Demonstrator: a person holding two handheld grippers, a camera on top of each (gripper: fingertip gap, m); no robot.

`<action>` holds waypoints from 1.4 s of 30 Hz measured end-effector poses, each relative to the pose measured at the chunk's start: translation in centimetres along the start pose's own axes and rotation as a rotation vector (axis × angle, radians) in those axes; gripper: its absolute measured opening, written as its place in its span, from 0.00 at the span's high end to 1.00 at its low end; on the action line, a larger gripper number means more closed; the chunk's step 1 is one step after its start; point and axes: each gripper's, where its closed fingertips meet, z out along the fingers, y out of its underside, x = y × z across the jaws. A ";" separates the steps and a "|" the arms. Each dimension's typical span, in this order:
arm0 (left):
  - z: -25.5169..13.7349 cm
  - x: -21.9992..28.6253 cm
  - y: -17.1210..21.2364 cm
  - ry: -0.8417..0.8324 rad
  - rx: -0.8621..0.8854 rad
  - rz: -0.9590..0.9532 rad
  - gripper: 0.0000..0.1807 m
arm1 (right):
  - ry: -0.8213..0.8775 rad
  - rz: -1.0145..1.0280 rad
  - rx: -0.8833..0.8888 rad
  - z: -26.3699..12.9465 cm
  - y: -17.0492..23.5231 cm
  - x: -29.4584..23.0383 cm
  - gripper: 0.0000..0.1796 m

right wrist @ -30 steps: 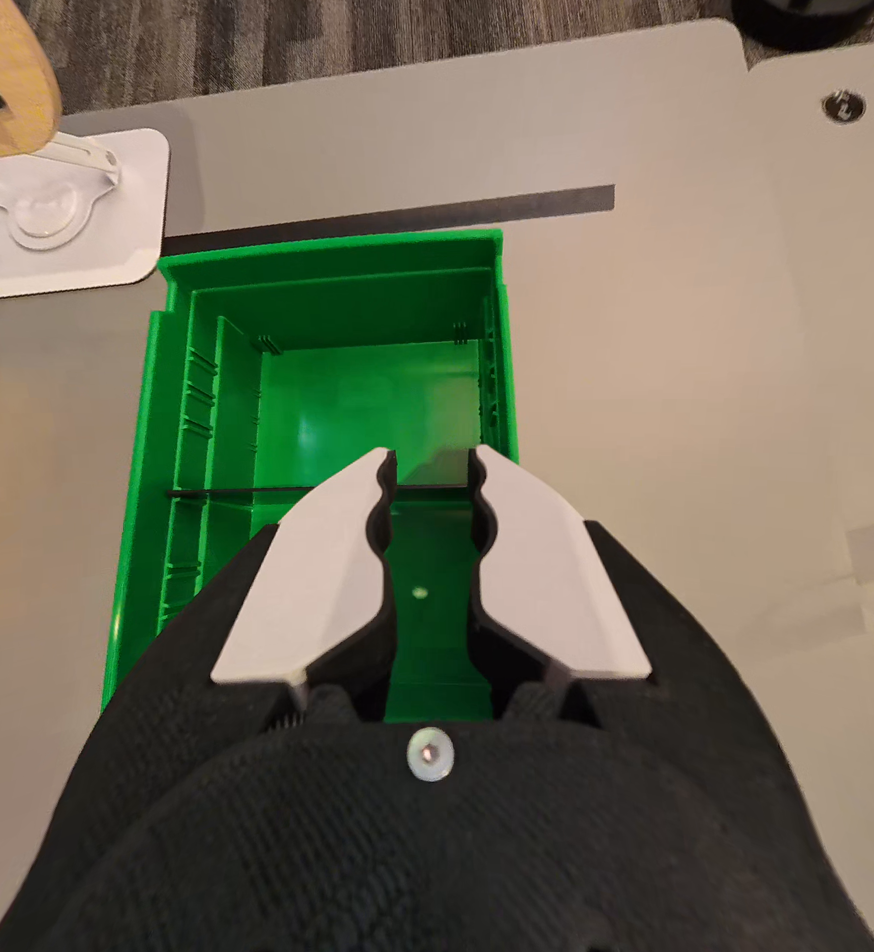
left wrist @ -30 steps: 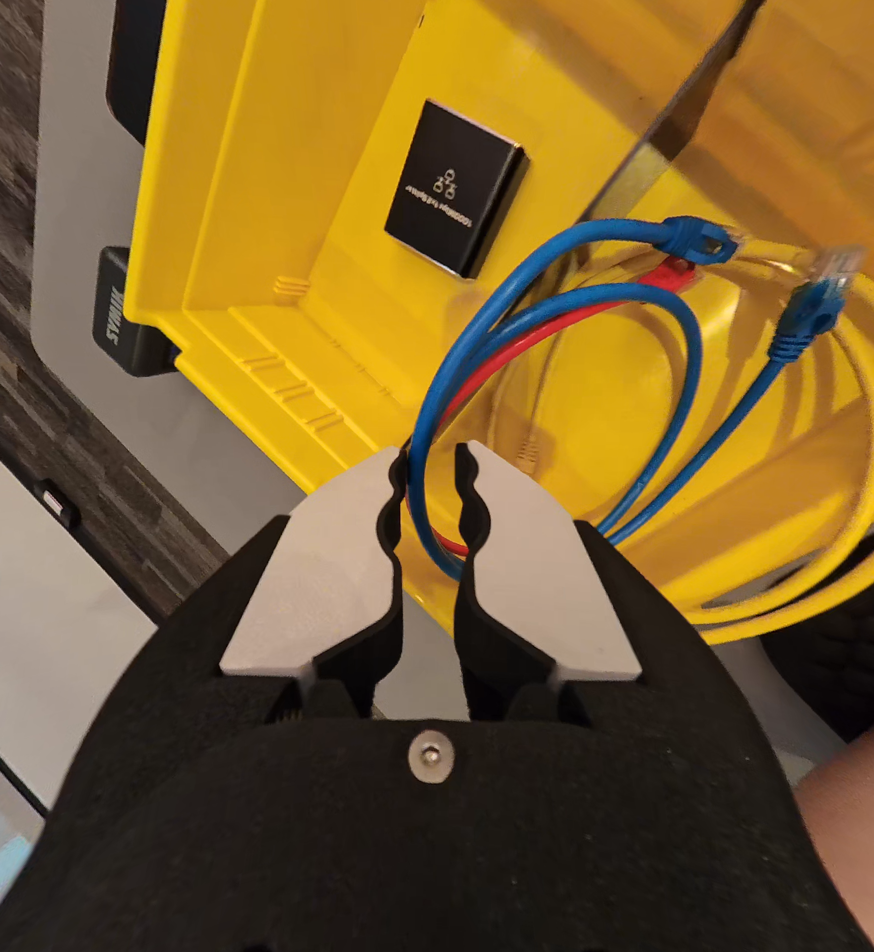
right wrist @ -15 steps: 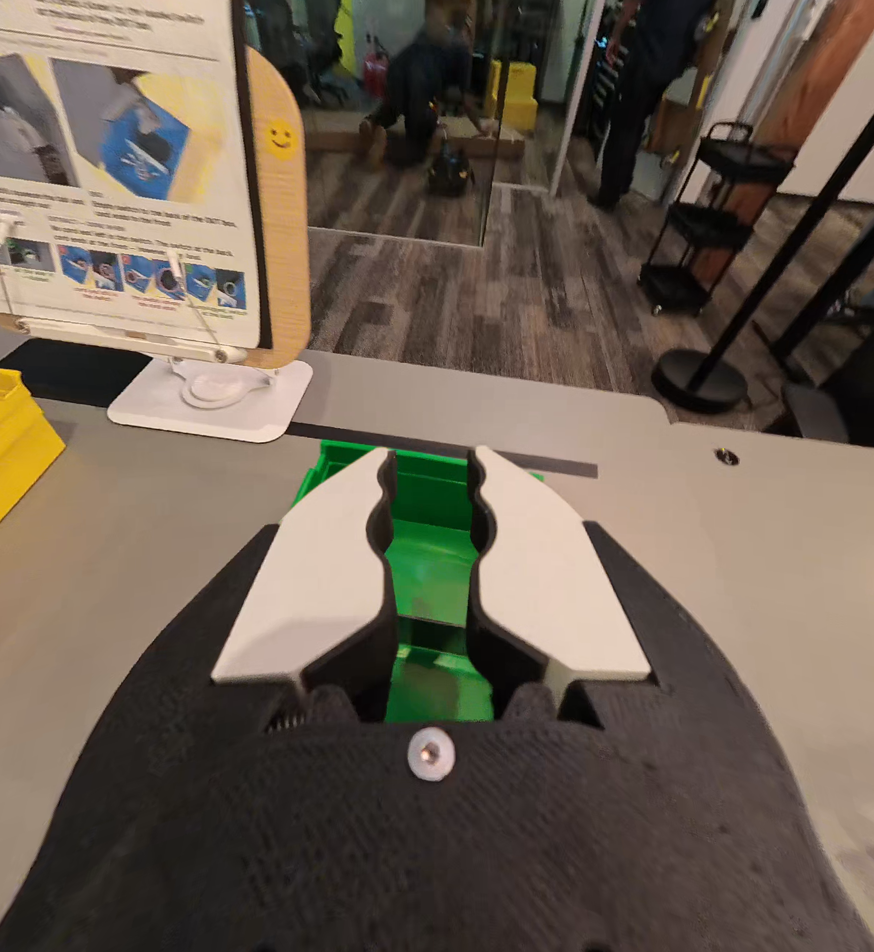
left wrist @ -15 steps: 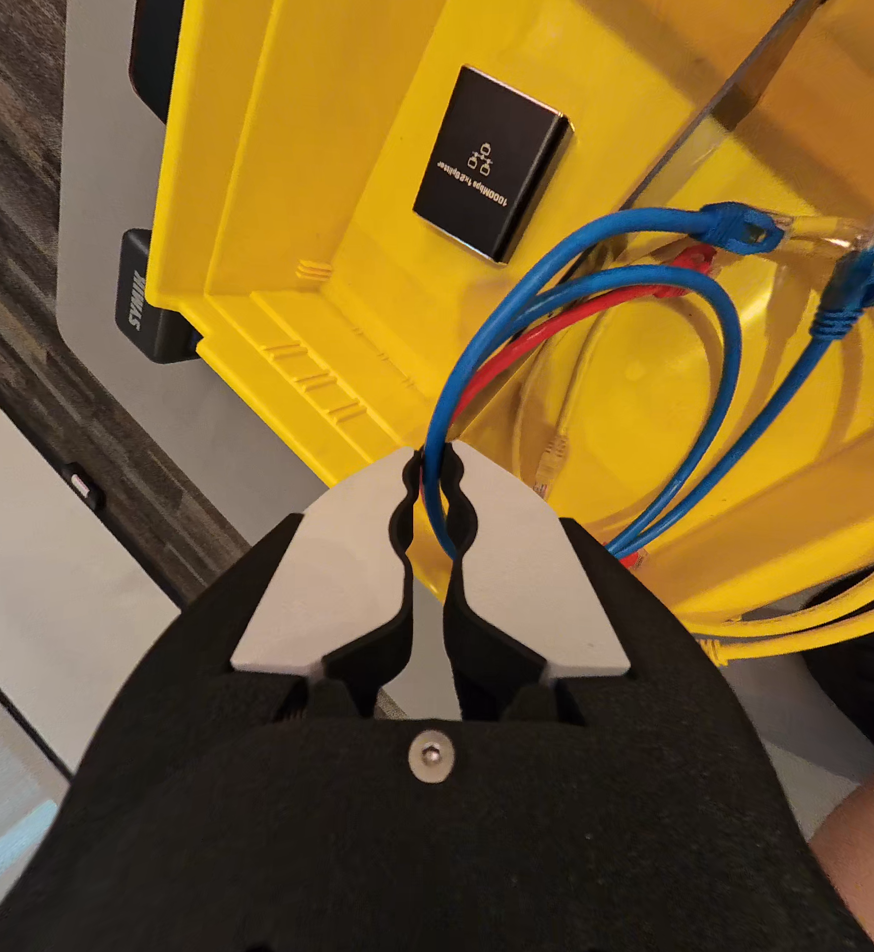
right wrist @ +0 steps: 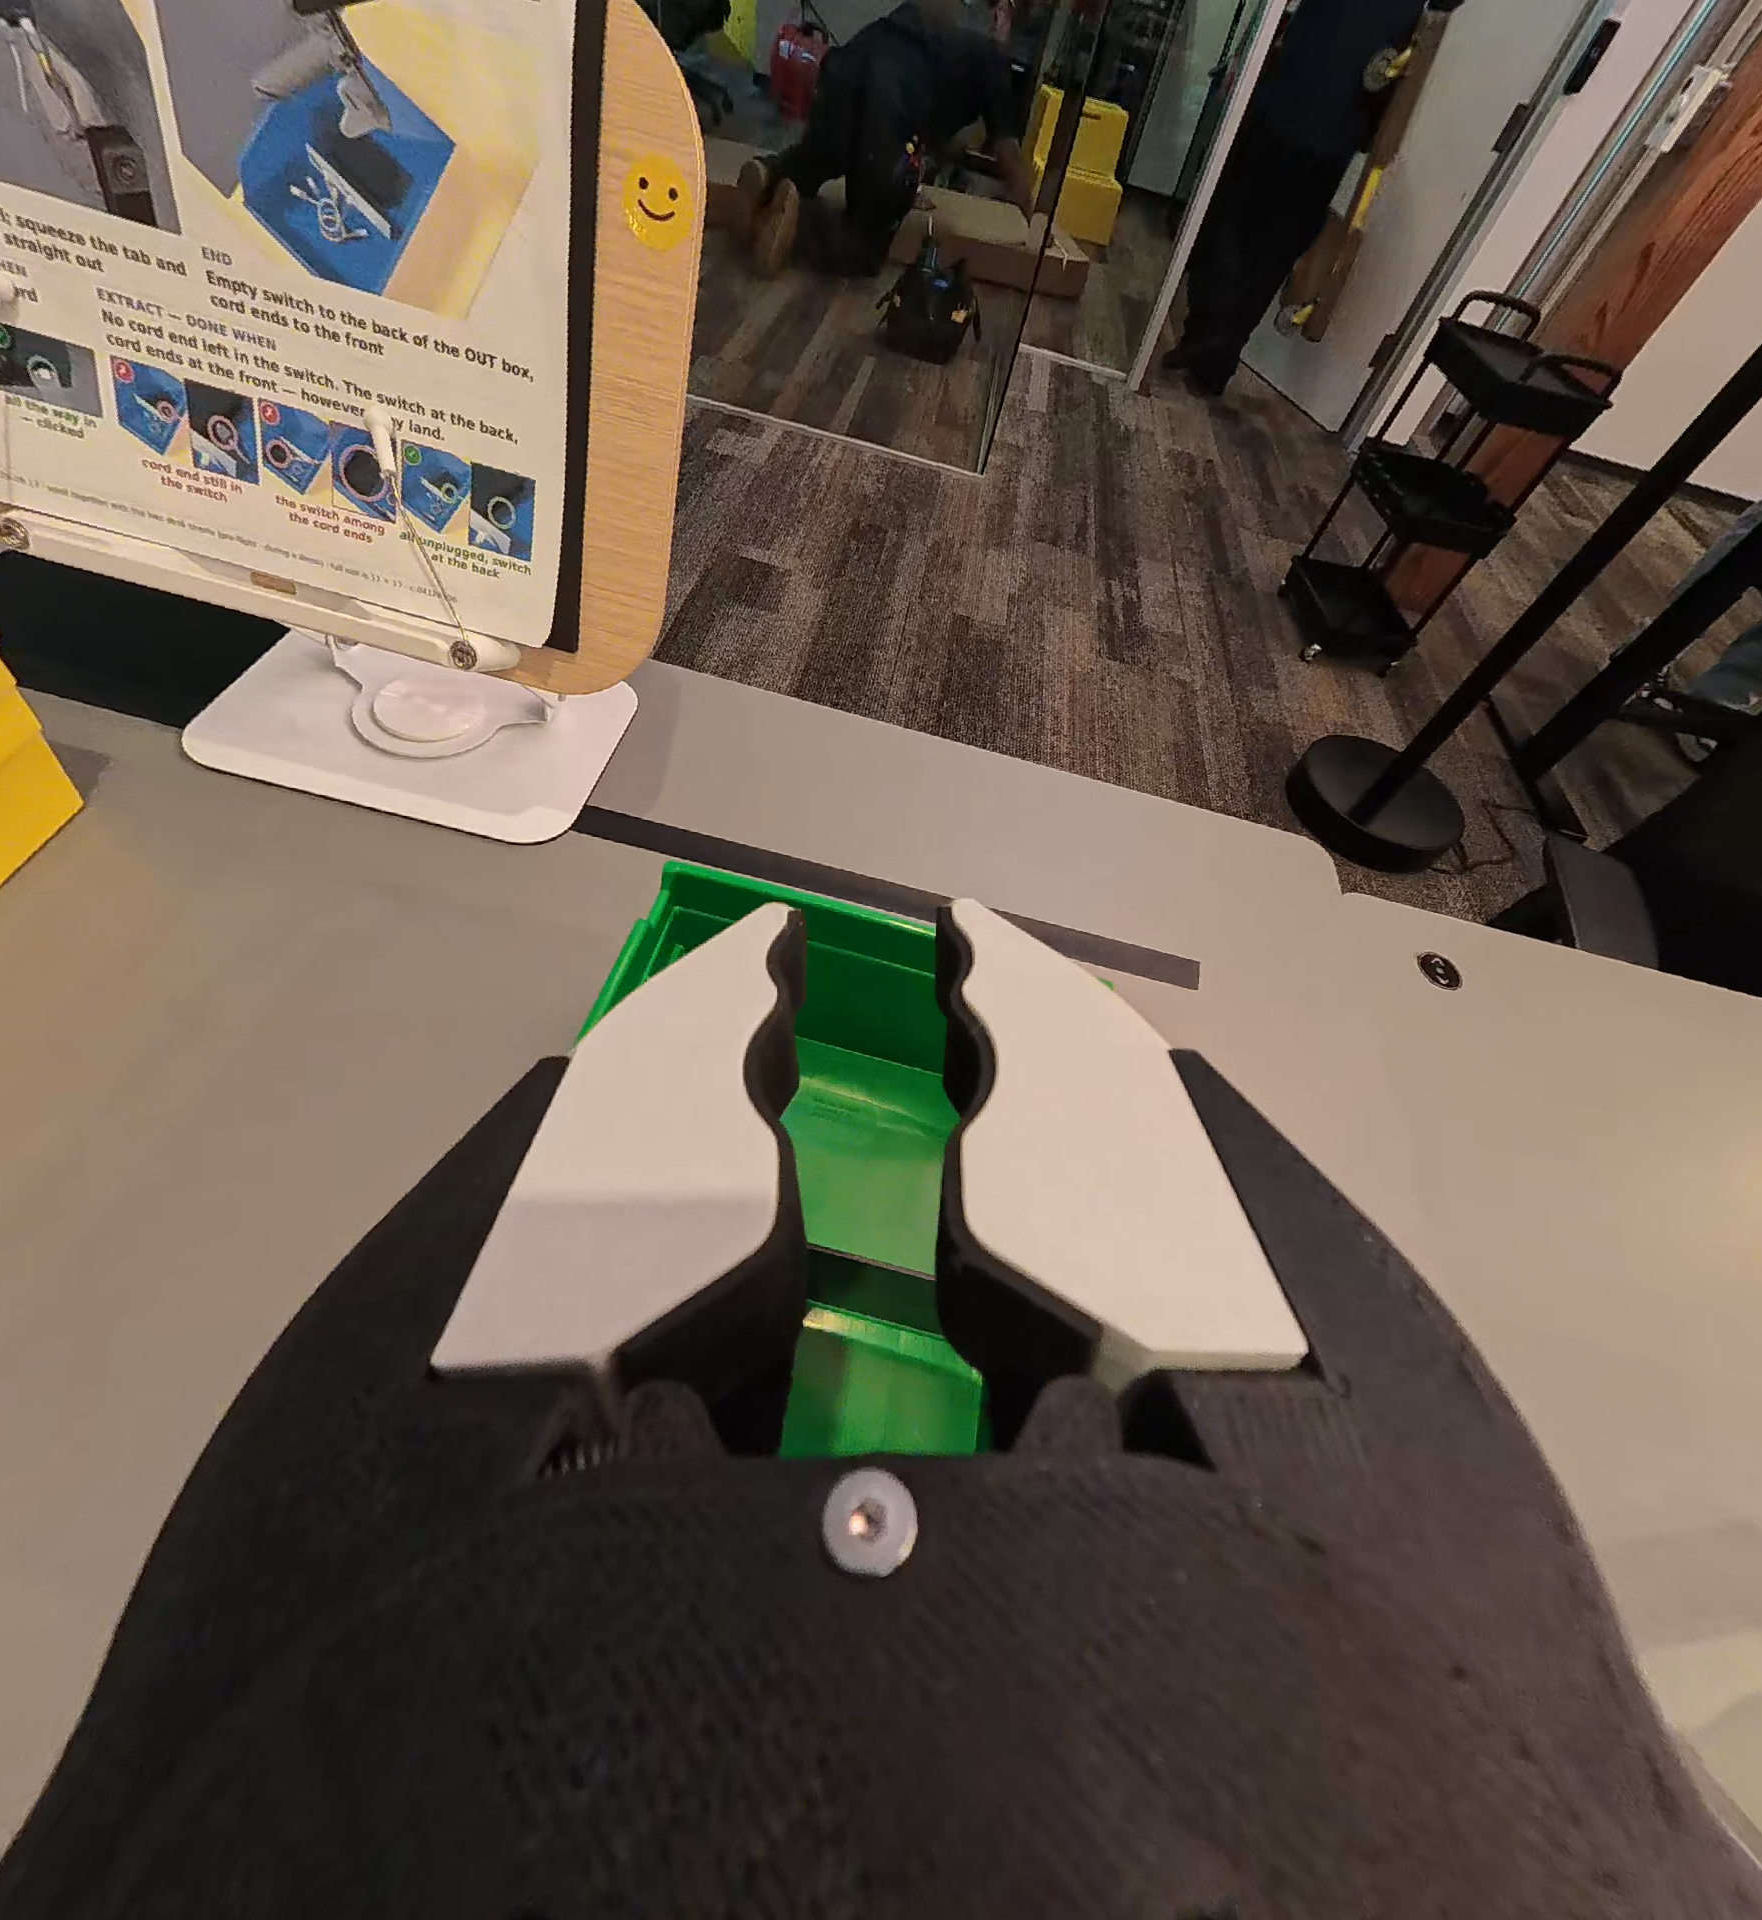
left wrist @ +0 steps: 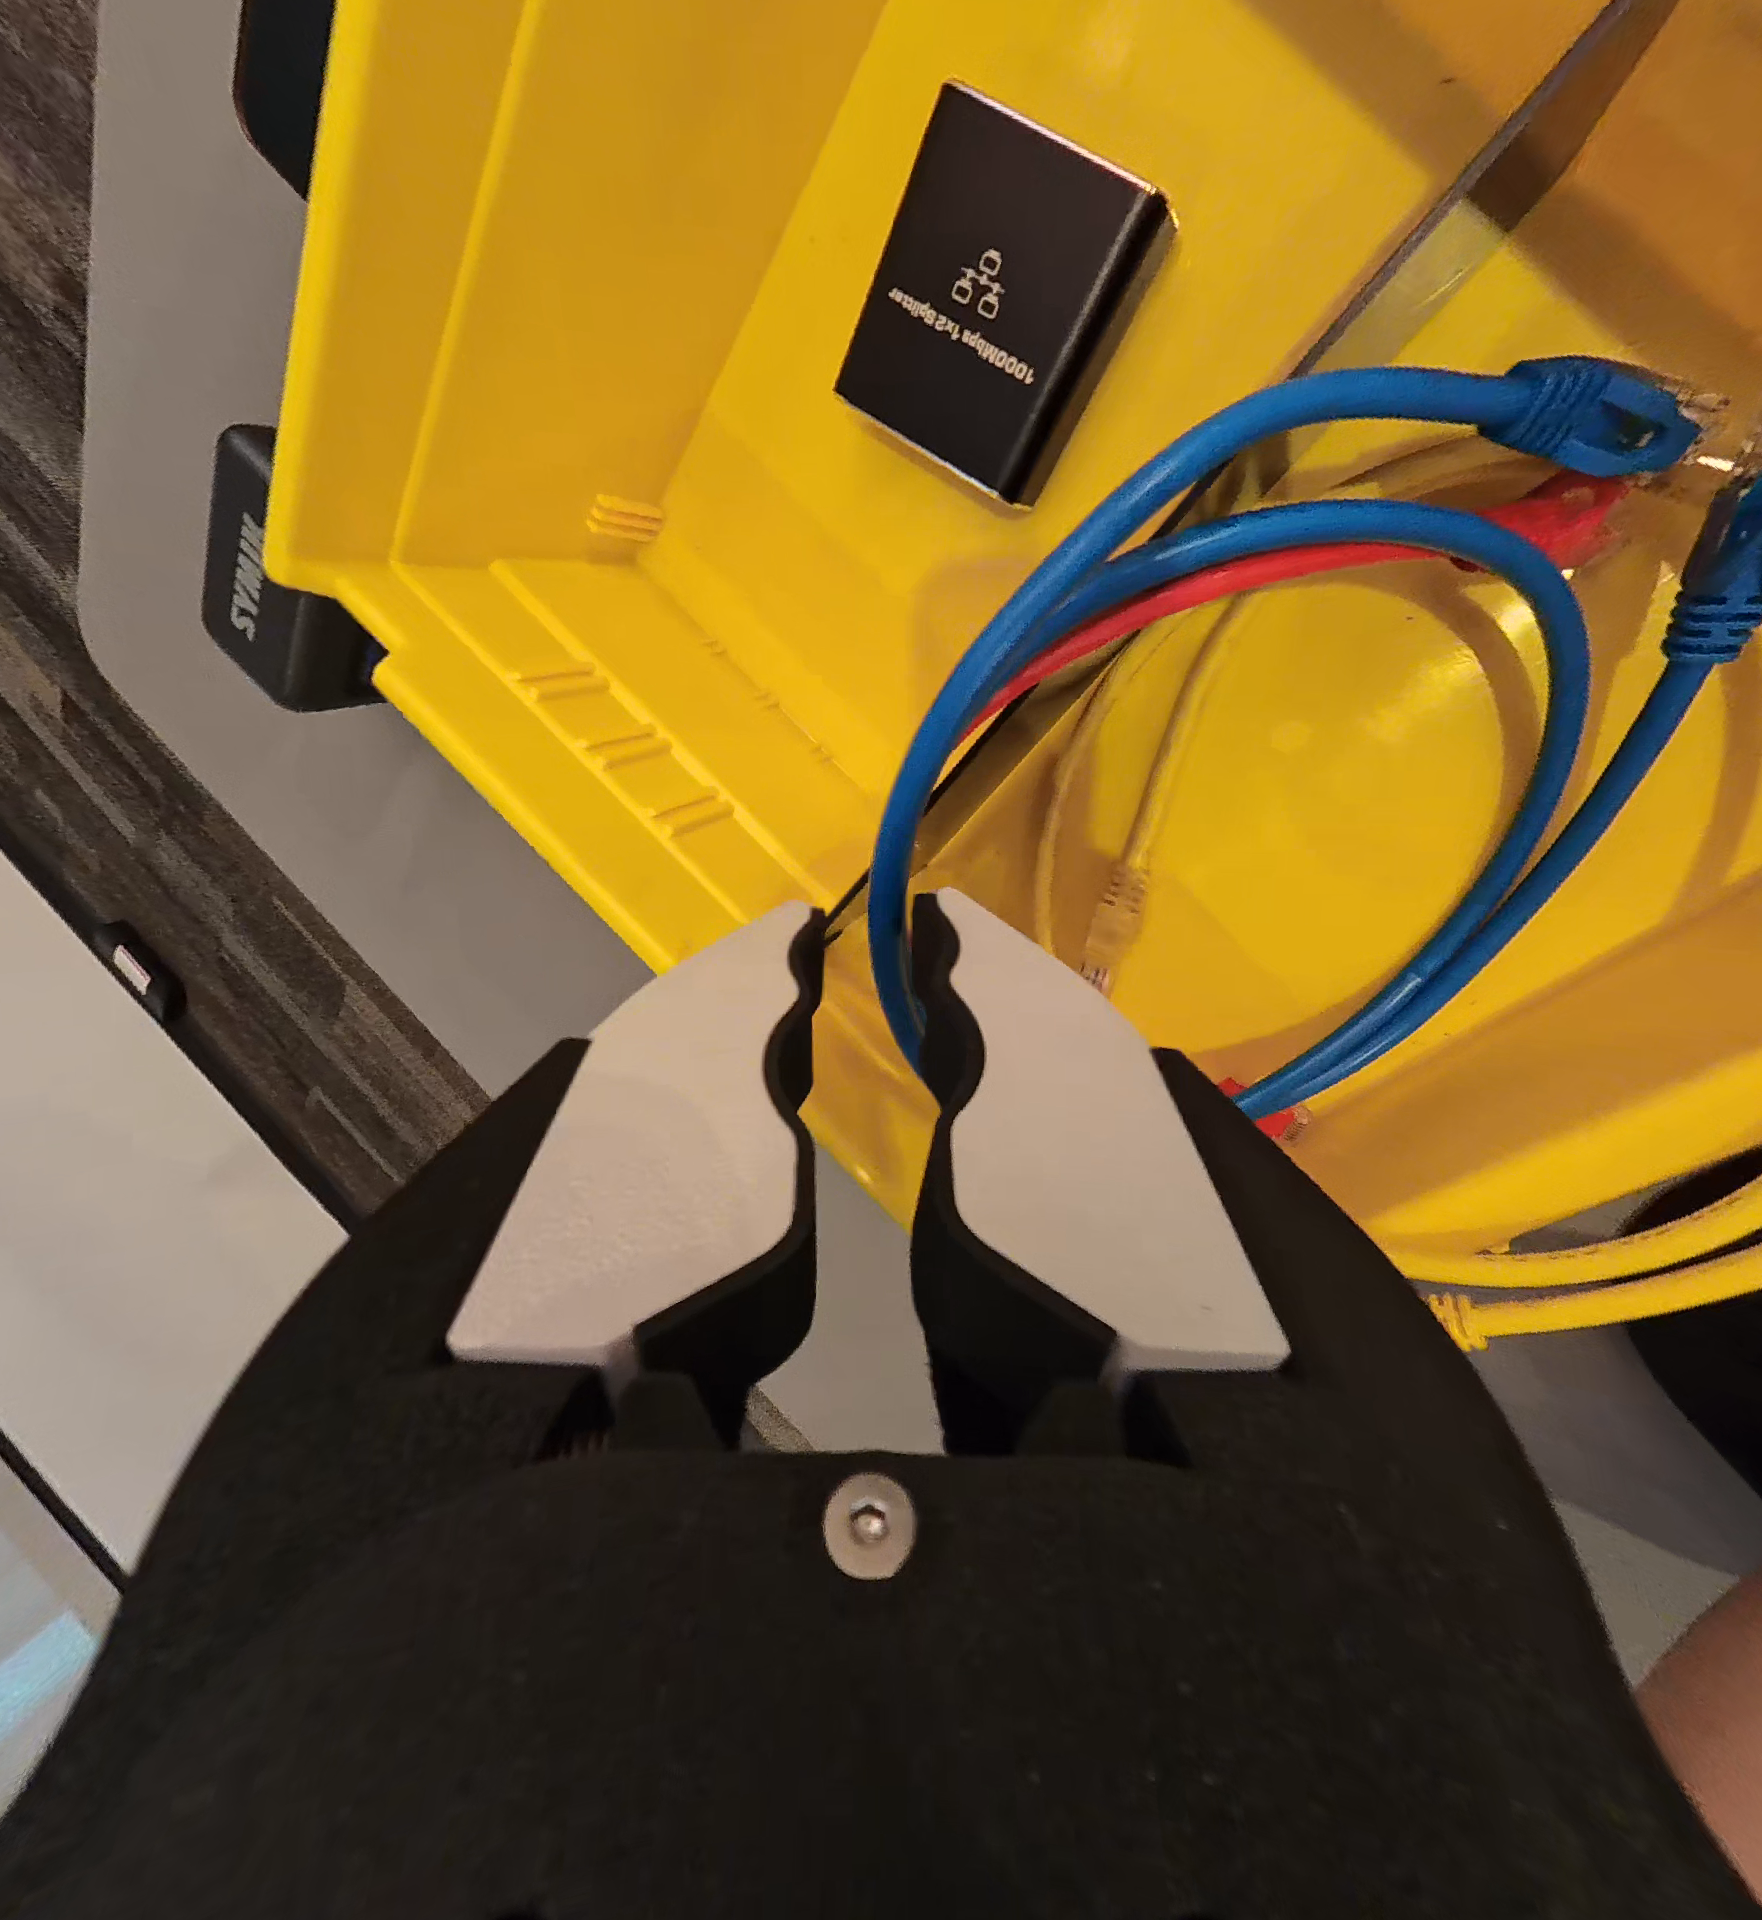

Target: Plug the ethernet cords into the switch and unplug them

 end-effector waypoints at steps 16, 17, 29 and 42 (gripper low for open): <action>1.0 0.1 0.1 0.013 -0.033 0.014 0.96 | -0.005 -0.017 -0.024 0.1 0.4 0.0 0.87; 1.0 0.1 0.1 0.011 -0.035 0.019 0.95 | -0.005 -0.017 -0.024 0.1 0.4 0.0 0.87; -0.1 -0.1 0.1 -0.026 -0.030 0.030 0.97 | -0.004 -0.039 -0.046 0.2 0.7 -0.1 0.87; -9.1 -0.8 -0.5 -0.346 0.072 0.039 0.97 | 0.000 -0.044 -0.032 -0.1 0.5 0.0 0.88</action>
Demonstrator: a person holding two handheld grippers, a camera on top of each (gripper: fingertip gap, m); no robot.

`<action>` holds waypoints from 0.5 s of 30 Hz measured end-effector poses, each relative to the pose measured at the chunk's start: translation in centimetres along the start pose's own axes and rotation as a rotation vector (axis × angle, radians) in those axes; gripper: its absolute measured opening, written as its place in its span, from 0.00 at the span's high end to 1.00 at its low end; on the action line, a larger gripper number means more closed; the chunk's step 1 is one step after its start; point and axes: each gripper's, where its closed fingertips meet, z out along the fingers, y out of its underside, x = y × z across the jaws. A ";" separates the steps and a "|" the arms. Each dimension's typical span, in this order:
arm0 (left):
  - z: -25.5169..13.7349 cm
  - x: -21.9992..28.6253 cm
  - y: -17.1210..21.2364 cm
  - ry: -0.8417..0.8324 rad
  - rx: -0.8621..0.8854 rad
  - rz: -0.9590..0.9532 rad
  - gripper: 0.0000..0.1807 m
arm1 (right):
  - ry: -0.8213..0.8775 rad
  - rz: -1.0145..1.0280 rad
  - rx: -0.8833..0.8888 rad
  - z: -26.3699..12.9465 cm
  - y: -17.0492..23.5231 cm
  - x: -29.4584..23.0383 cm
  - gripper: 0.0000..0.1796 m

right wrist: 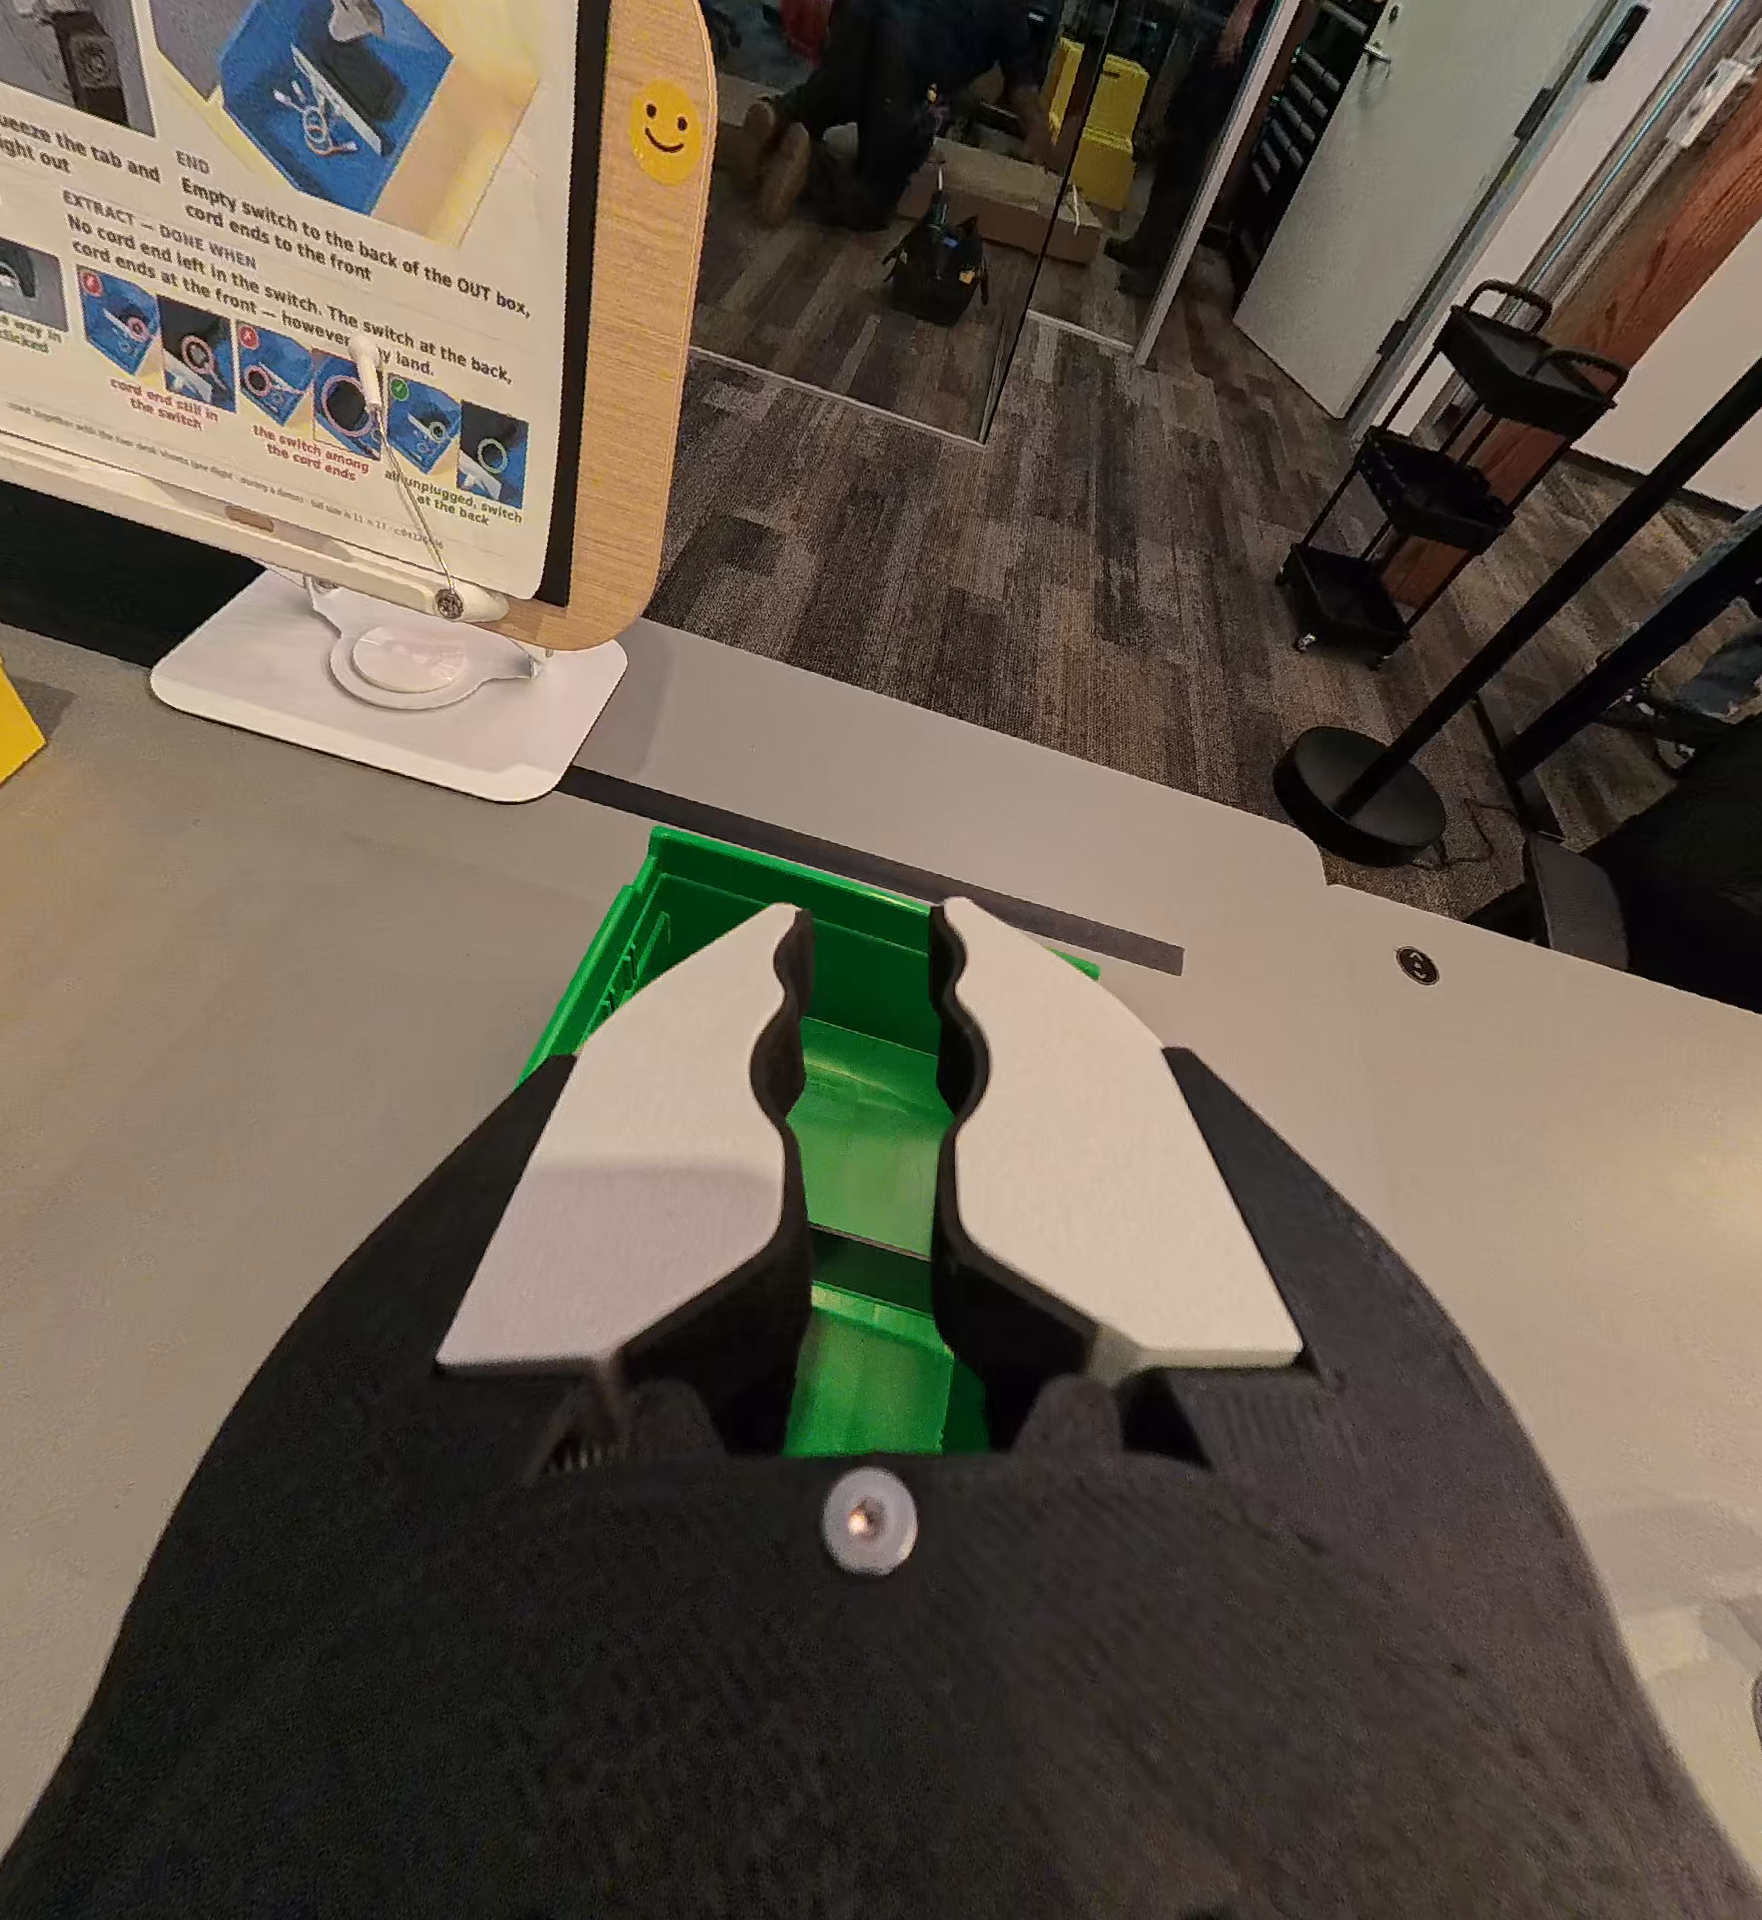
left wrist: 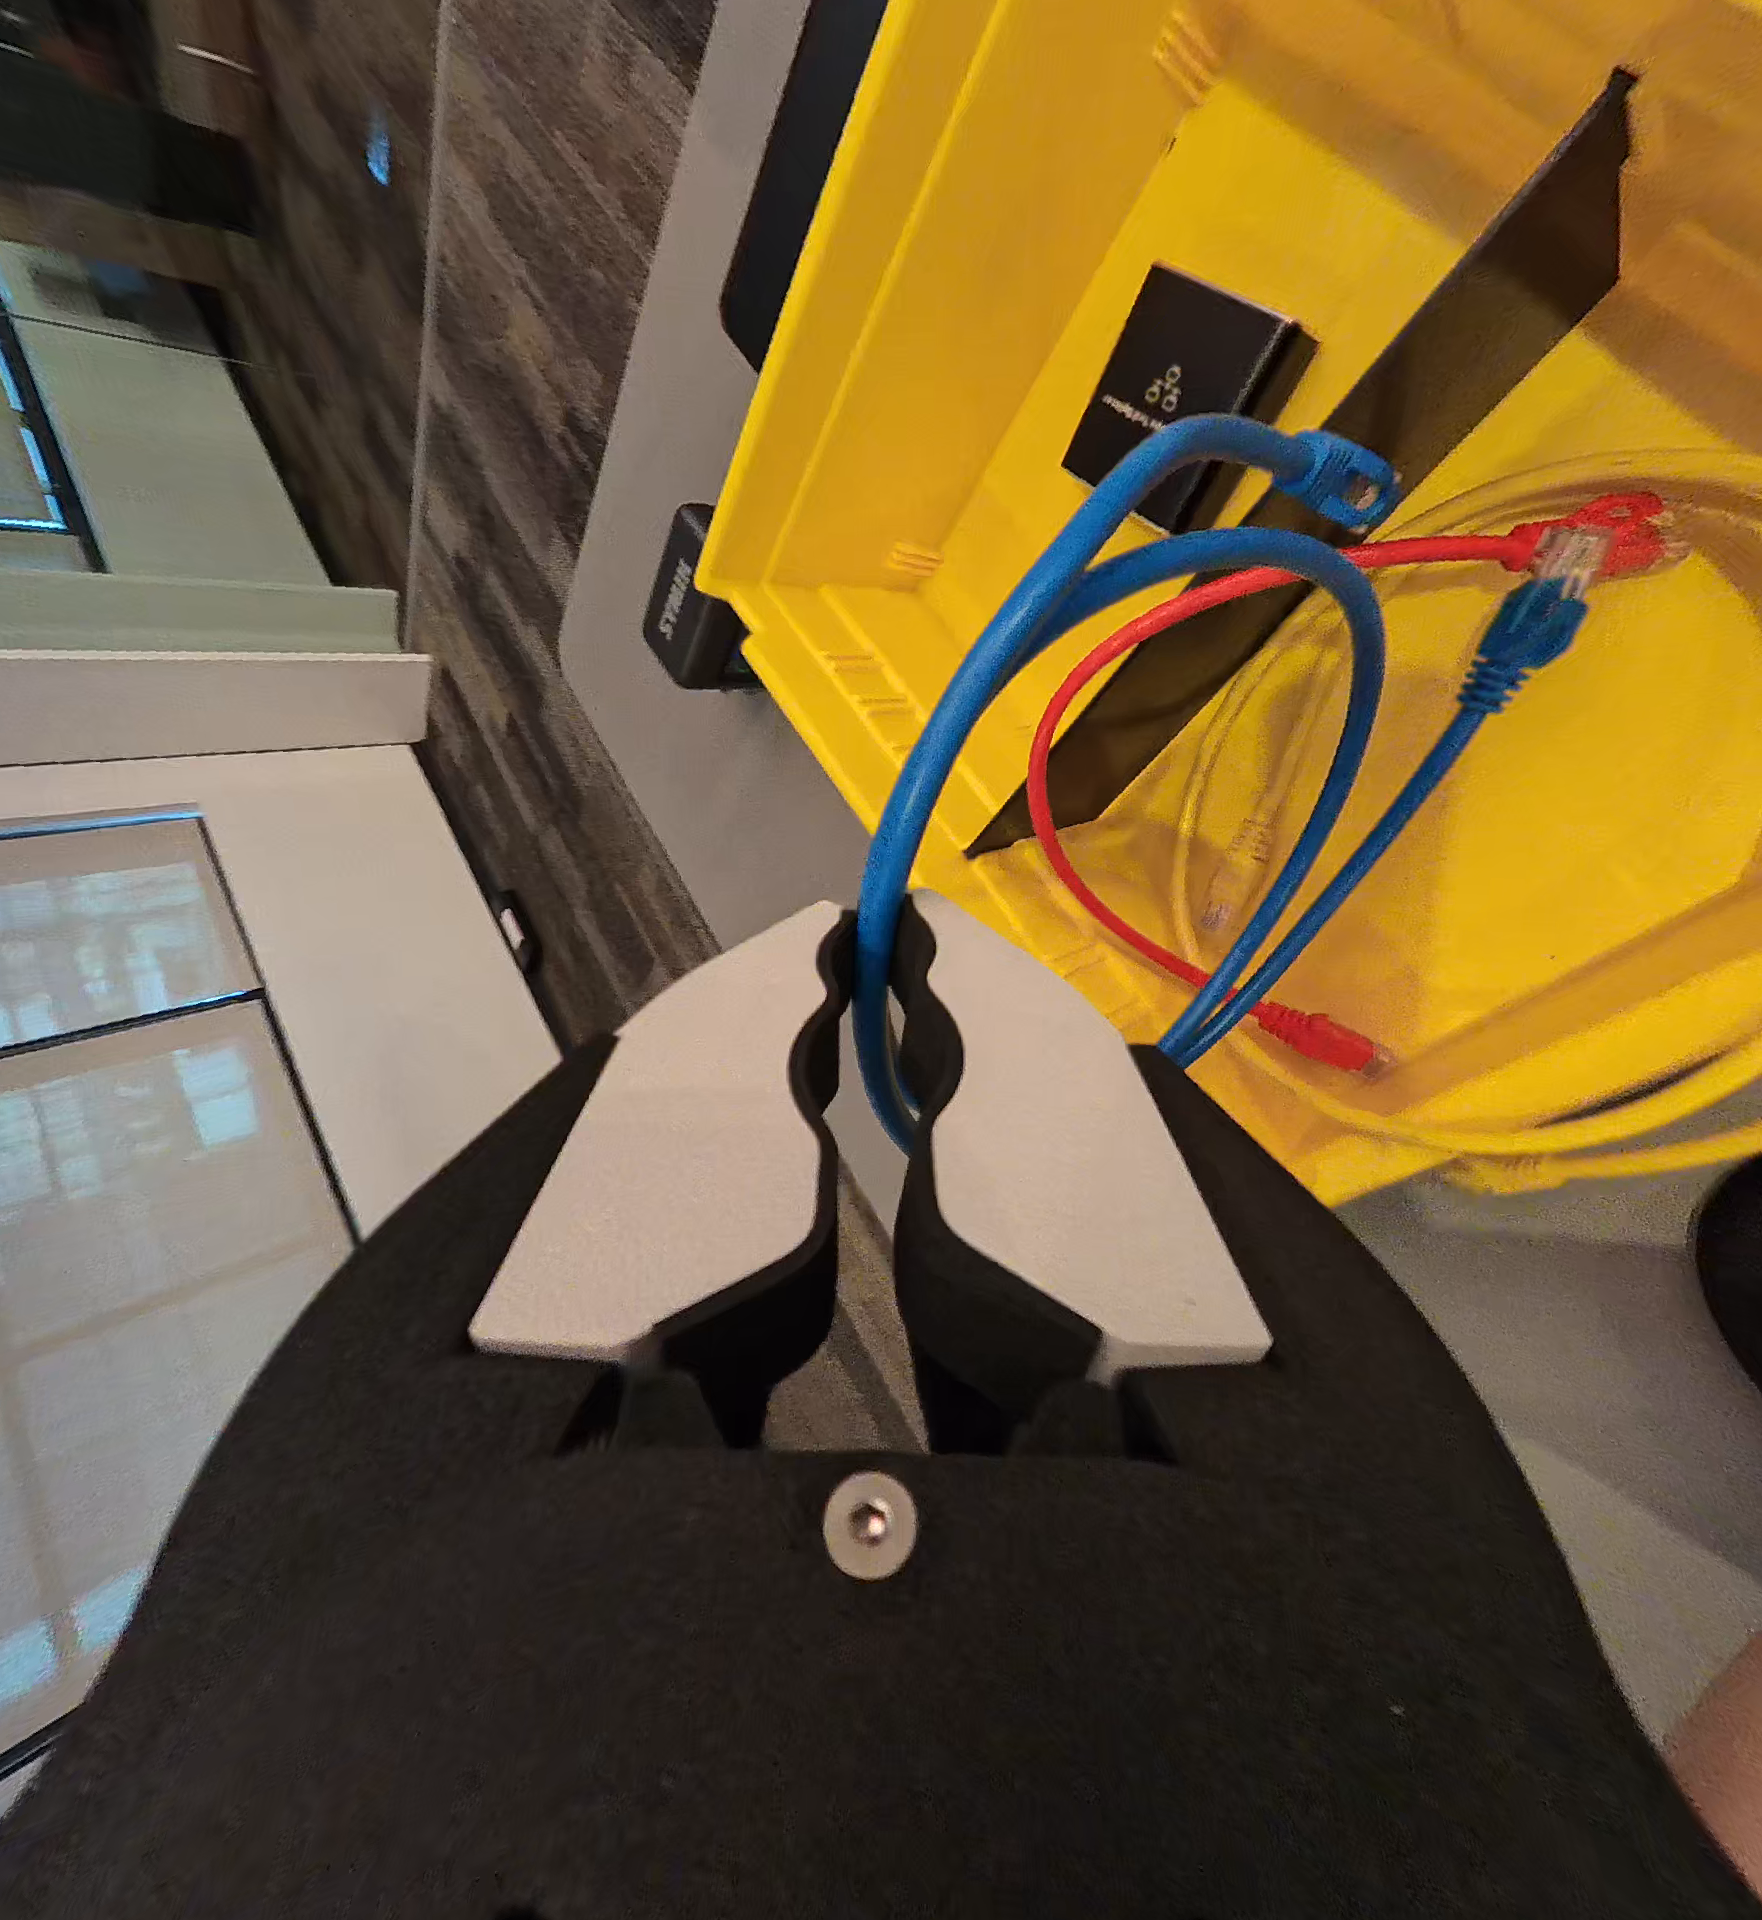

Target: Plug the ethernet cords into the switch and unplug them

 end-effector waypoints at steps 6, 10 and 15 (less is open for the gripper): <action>-3.8 -0.8 -1.0 -0.122 0.087 -0.013 0.97 | 0.000 -0.004 -0.003 0.0 0.1 0.0 0.88; -6.6 -2.5 -2.7 -0.232 0.198 -0.088 0.97 | -0.001 -0.007 -0.002 0.1 0.0 -0.1 0.88; -10.8 -4.1 -5.3 -0.354 0.373 -0.204 0.97 | -0.003 -0.007 -0.004 0.2 0.1 -0.1 0.88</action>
